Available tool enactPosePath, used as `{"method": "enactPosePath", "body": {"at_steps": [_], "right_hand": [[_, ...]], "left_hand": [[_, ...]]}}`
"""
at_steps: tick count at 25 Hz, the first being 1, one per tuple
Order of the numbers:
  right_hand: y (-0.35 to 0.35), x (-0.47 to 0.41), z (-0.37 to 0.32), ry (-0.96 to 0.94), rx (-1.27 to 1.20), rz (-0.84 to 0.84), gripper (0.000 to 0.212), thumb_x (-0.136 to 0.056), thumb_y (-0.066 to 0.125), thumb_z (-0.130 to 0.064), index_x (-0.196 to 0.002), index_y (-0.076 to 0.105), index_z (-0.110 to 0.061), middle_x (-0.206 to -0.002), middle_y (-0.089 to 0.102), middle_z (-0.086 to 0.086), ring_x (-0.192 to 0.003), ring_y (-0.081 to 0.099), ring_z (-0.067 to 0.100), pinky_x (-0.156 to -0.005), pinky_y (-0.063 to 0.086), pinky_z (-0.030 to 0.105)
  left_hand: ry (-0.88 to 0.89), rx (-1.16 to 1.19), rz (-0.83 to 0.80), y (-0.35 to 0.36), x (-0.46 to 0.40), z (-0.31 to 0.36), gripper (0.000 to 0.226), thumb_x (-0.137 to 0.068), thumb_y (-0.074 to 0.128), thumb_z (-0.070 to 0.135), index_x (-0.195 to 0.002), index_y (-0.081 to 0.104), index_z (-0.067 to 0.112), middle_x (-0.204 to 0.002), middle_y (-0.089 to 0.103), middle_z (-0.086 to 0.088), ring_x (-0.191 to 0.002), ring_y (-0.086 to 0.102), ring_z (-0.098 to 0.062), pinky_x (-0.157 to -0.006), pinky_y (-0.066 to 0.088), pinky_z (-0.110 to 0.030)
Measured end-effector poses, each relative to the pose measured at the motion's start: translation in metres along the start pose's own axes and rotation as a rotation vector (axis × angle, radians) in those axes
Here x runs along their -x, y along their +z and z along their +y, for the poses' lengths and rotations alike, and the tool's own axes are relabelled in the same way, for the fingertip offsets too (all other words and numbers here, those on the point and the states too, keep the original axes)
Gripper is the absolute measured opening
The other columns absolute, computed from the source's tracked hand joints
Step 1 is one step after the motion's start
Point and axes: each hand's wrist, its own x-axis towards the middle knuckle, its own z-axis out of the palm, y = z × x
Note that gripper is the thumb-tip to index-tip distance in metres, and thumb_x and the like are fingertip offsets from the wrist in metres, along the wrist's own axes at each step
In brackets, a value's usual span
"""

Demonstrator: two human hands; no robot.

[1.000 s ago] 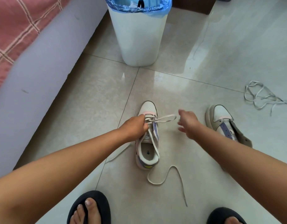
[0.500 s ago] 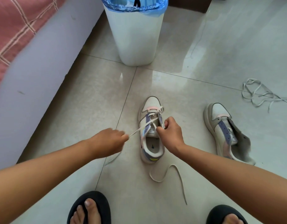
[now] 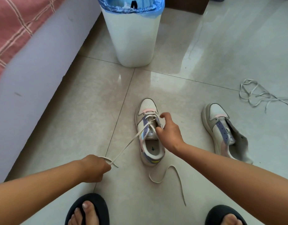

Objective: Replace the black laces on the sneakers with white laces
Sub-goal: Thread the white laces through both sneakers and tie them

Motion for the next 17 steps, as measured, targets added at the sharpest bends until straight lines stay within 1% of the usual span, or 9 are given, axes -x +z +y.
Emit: {"method": "enactPosePath", "body": {"at_steps": [3, 4, 6, 8, 9, 12, 14, 15, 17], "right_hand": [[0.0, -0.001, 0.001, -0.086, 0.085, -0.016, 0.047, -0.088, 0.046, -0.011, -0.134, 0.048, -0.019, -0.107, 0.064, 0.014, -0.099, 0.057, 0.03, -0.081, 0.042, 0.029], [-0.001, -0.001, 0.002, -0.091, 0.087, -0.018, 0.048, -0.088, 0.047, -0.011, -0.136, 0.049, -0.02, -0.111, 0.064, 0.014, -0.101, 0.057, 0.029, -0.083, 0.042, 0.028], [-0.002, -0.002, 0.003, -0.084, 0.081, -0.031, 0.049, -0.087, 0.049, -0.013, -0.136, 0.049, -0.022, -0.098, 0.063, 0.012, -0.091, 0.057, 0.026, -0.078, 0.041, 0.026], [-0.001, -0.003, 0.004, -0.081, 0.078, -0.041, 0.048, -0.086, 0.05, -0.015, -0.134, 0.049, -0.023, -0.085, 0.054, 0.003, -0.08, 0.051, 0.02, -0.071, 0.038, 0.024], [0.0, -0.004, 0.005, -0.083, 0.077, -0.043, 0.047, -0.086, 0.051, -0.016, -0.132, 0.049, -0.023, -0.082, 0.052, -0.001, -0.077, 0.049, 0.018, -0.069, 0.037, 0.024], [0.001, -0.005, 0.005, -0.091, 0.071, -0.044, 0.044, -0.086, 0.053, -0.017, -0.129, 0.048, -0.022, -0.074, 0.049, -0.004, -0.073, 0.049, 0.018, -0.059, 0.035, 0.024], [0.001, -0.005, 0.005, -0.101, 0.075, -0.045, 0.043, -0.086, 0.053, -0.017, -0.129, 0.047, -0.022, -0.071, 0.048, -0.004, -0.072, 0.049, 0.019, -0.056, 0.033, 0.024], [0.001, -0.005, 0.005, -0.101, 0.078, -0.045, 0.043, -0.086, 0.053, -0.017, -0.129, 0.046, -0.021, -0.073, 0.05, -0.002, -0.072, 0.049, 0.02, -0.058, 0.034, 0.025], [0.001, -0.005, 0.005, -0.092, 0.081, -0.041, 0.041, -0.087, 0.053, -0.018, -0.127, 0.045, -0.018, -0.078, 0.052, 0.002, -0.073, 0.05, 0.021, -0.063, 0.035, 0.026]], "left_hand": [[-0.058, 0.083, 0.018, -0.019, 0.001, 0.001, 0.028, -0.097, 0.041, 0.031, -0.114, 0.053, 0.012, -0.113, 0.058, -0.008, -0.094, 0.056, -0.026, -0.077, 0.043, -0.032], [-0.095, 0.118, 0.085, -0.03, -0.001, 0.001, 0.034, -0.098, 0.04, 0.039, -0.114, 0.054, 0.012, -0.115, 0.059, -0.007, -0.101, 0.058, -0.026, -0.078, 0.042, -0.03], [-0.147, 0.262, 0.358, -0.062, -0.008, 0.001, 0.037, -0.1, 0.034, 0.043, -0.106, 0.053, 0.013, -0.114, 0.058, -0.008, -0.104, 0.057, -0.027, -0.076, 0.041, -0.03], [-0.173, 0.517, 0.642, -0.099, -0.019, 0.003, 0.031, -0.1, 0.032, 0.039, -0.097, 0.051, 0.015, -0.108, 0.057, -0.007, -0.097, 0.055, -0.027, -0.073, 0.04, -0.032], [-0.181, 0.648, 0.718, -0.116, -0.027, 0.006, 0.029, -0.1, 0.035, 0.038, -0.098, 0.052, 0.015, -0.105, 0.056, -0.006, -0.095, 0.054, -0.026, -0.073, 0.04, -0.033], [-0.169, 0.843, 0.708, -0.148, -0.048, 0.016, 0.019, -0.092, 0.048, 0.029, -0.099, 0.056, 0.013, -0.101, 0.057, -0.003, -0.094, 0.055, -0.026, -0.075, 0.044, -0.035], [-0.174, 0.811, 0.662, -0.156, -0.055, 0.018, 0.009, -0.086, 0.051, 0.019, -0.087, 0.056, 0.011, -0.099, 0.064, -0.011, -0.09, 0.059, -0.03, -0.069, 0.043, -0.032], [-0.187, 0.783, 0.648, -0.158, -0.055, 0.019, 0.008, -0.086, 0.05, 0.016, -0.087, 0.056, 0.01, -0.1, 0.064, -0.014, -0.091, 0.06, -0.032, -0.068, 0.041, -0.032], [-0.232, 0.645, 0.658, -0.161, -0.048, 0.019, 0.018, -0.089, 0.048, 0.013, -0.105, 0.052, 0.007, -0.105, 0.063, -0.013, -0.095, 0.06, -0.033, -0.07, 0.037, -0.032]]}}
